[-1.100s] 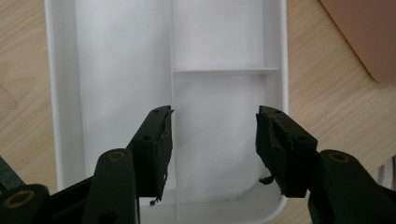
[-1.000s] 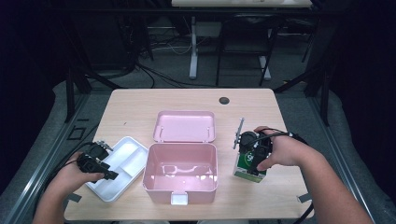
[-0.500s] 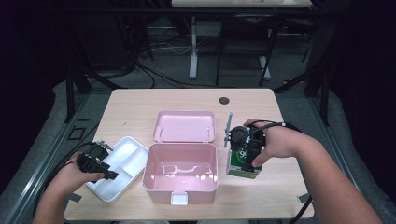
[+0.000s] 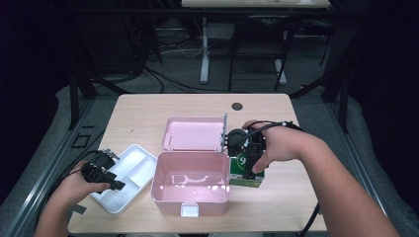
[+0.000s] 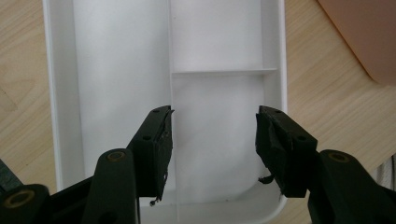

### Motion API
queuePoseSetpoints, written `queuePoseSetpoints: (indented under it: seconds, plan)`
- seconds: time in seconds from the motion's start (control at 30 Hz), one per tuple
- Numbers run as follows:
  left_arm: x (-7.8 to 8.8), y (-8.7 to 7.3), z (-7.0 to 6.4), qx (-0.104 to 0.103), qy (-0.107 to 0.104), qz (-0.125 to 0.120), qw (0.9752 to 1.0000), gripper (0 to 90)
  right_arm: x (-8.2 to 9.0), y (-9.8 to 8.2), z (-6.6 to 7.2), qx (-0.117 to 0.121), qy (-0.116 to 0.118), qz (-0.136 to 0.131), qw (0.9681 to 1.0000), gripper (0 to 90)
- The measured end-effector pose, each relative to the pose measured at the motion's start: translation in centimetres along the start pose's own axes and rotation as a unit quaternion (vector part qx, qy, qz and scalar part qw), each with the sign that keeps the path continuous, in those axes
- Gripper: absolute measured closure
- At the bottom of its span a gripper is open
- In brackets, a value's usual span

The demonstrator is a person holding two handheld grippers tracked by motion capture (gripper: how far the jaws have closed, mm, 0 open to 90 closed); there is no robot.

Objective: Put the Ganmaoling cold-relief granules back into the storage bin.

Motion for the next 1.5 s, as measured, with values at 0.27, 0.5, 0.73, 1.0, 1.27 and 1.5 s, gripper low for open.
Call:
queuePoseSetpoints:
  seconds: [0.27, 0.5, 0.73, 1.0, 1.27, 1.5]
  plan:
    - [0.0, 0.0, 0.0, 0.001, -0.002, 0.001, 1.0, 46.1, 0.4, 2.8, 0.8, 0.015, 0.006, 0.002, 0.9999, 16.3]
    - [0.2, -0.1, 0.1, 0.003, -0.001, -0.001, 1.0, 46.1, 0.4, 4.8, 1.2, 0.028, 0.006, 0.006, 0.9996, 16.3]
    - [0.0, -0.1, 0.1, 0.002, -0.002, 0.0, 1.0, 46.1, -0.1, 6.0, 1.2, 0.035, 0.007, 0.018, 0.9992, 16.3]
    - [0.2, 0.0, -0.1, 0.003, -0.005, -0.003, 1.0, 46.1, -0.1, 7.0, 1.3, 0.039, 0.007, 0.016, 0.9991, 16.3]
    - [0.1, 0.0, 0.0, 0.0, -0.003, -0.003, 1.0, 46.1, -0.5, 8.3, 1.4, 0.048, 0.008, 0.019, 0.9986, 16.3]
    - [0.1, 0.0, 0.0, 0.0, -0.003, -0.001, 1.0, 46.1, -1.1, 8.6, 1.1, 0.047, 0.0, 0.026, 0.9985, 16.2]
Point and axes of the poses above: each handheld gripper's, and its own axes: x roughly backward along the jaws, y roughly out of its top, z roughly to its left, the point moved 1 cm from there along -x, roughly forward along the jaws, and after that the axes turned 15 degrees about y, right-handed, at the moved point
